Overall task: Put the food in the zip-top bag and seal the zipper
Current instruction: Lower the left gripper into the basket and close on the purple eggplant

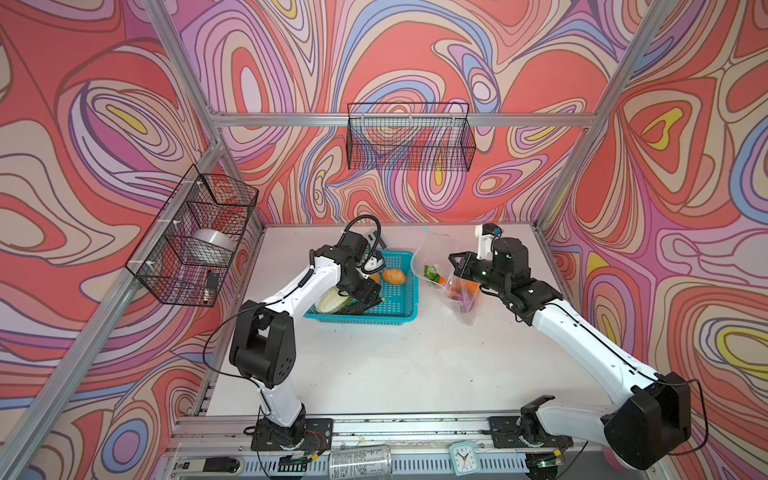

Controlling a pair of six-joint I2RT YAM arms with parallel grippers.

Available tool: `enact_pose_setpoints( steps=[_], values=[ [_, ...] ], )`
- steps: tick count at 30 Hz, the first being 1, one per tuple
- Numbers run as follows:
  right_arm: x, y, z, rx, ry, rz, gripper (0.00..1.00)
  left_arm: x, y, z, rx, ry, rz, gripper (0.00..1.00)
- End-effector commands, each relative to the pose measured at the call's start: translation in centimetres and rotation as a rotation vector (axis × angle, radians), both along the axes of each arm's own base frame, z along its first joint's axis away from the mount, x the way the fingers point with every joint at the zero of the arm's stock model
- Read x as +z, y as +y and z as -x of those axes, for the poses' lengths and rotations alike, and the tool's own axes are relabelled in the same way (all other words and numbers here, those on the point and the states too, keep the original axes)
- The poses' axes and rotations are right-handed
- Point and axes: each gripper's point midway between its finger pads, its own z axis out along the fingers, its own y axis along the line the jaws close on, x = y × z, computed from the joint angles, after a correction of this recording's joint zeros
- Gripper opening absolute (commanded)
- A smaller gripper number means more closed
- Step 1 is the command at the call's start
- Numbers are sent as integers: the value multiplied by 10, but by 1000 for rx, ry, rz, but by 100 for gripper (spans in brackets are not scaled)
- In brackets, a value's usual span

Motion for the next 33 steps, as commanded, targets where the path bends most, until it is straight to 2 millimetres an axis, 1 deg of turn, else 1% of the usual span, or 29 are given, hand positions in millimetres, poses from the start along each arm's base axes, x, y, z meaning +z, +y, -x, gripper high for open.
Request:
enact_pose_setpoints(
  steps=[1,2,4,7,10,15,23,26,33],
  values=[
    [-10,-4,-1,-10,15,23,0,-13,5,7,-83,68,-61,77],
    [-9,-3,-1,-8,15,24,0,-15,3,5,-96,75,-64,74],
    [-8,-4,-1,-9,14,25,0,-22,-1,5,-119,94,-73,73],
    [-9,-5,-1,-14,14,28,0,-36,4,3,-137,107,-144,72],
    [-8,-5,-1,-17,14,24,0,-49,6,2,-142,124,-163,71],
    [-9,-3,-3,-10,26,26,0,-62,6,-1,-144,138,-186,69],
    [-11,-3,-3,-13,29,21,0,-93,8,5,-169,169,-288,59],
    [-12,-4,-3,-16,29,28,0,-97,6,4,-167,173,-288,56],
    [-13,-7,0,-20,31,42,0,-101,1,5,-174,171,-294,44]
  ],
)
